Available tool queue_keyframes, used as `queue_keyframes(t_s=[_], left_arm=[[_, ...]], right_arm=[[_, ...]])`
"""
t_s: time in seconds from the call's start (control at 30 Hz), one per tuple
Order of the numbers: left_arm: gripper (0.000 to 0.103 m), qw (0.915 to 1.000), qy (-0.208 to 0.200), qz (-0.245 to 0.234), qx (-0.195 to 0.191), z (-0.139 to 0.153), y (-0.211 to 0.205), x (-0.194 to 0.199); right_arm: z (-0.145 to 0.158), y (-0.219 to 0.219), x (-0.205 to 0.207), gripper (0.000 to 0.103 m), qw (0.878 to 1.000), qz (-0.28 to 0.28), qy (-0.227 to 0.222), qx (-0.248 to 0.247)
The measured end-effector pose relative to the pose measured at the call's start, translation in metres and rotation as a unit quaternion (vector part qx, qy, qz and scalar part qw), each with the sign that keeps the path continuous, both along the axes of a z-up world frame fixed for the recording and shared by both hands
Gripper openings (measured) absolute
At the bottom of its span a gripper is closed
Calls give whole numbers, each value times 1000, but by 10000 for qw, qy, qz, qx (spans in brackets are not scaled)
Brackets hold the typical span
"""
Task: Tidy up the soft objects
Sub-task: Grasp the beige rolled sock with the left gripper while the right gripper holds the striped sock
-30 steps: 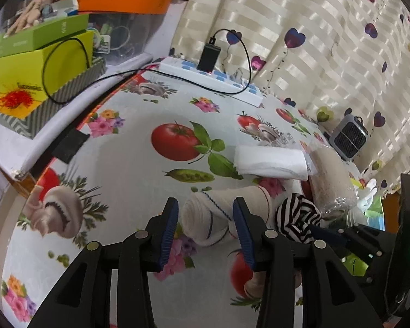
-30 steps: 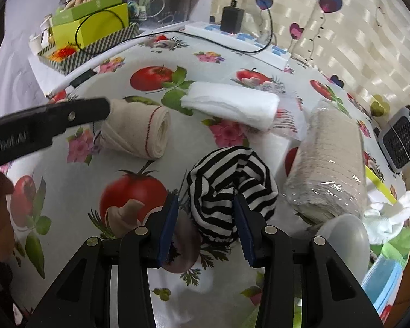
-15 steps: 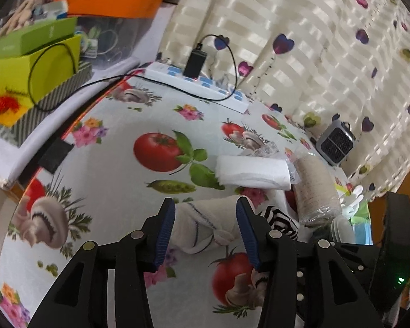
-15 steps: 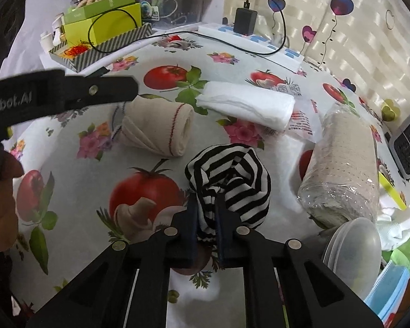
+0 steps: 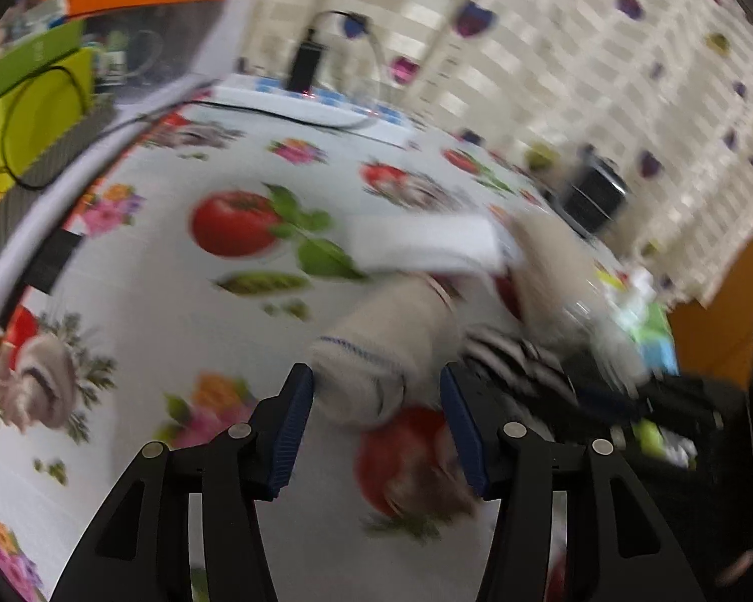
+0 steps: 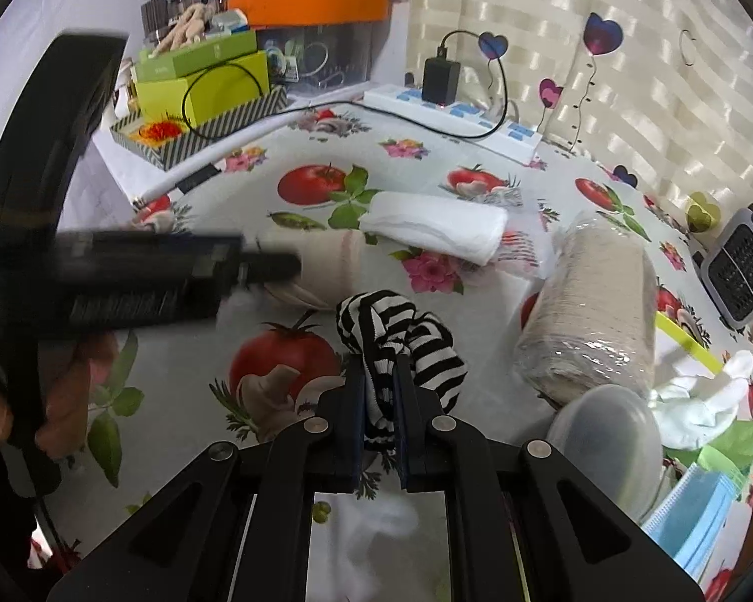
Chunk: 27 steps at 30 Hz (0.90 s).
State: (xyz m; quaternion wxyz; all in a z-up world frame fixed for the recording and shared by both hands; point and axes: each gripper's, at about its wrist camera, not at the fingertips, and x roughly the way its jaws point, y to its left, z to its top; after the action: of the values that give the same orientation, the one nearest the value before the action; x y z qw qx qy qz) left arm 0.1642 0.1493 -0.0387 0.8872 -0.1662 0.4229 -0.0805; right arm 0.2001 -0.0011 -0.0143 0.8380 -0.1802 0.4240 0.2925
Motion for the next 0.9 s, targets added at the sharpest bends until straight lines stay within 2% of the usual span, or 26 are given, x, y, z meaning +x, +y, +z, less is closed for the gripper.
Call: queue_keyframes(t_s=[0.13,0.27,0.47,0.57,0.77,0.9], left_arm=[[51,9992,-294,22,285,12,-4,-12],[51,9969,-421,29,668,20,-5,4],[51,9929,-348,-354,1086,10,-16,33],[51,9905,-205,-373,1310,0,-20,42],[51,9896,147,-324,1395,-19,-22,53],[48,9936,96,-204,1108,-17,-16,51]], right_arm=[[8,-9,-3,10,9999,-26,-78,143],[16,-21,-3,10,9994,-114,-136,298],[20,-33,-2,10,9986,-227,-161,453],[22,-38,-3,10,9982,-244,-166,525],[22,-42,-1,10,9975,-269,-157,627],[22,-45,-1,10,9972,-254,-148,684]])
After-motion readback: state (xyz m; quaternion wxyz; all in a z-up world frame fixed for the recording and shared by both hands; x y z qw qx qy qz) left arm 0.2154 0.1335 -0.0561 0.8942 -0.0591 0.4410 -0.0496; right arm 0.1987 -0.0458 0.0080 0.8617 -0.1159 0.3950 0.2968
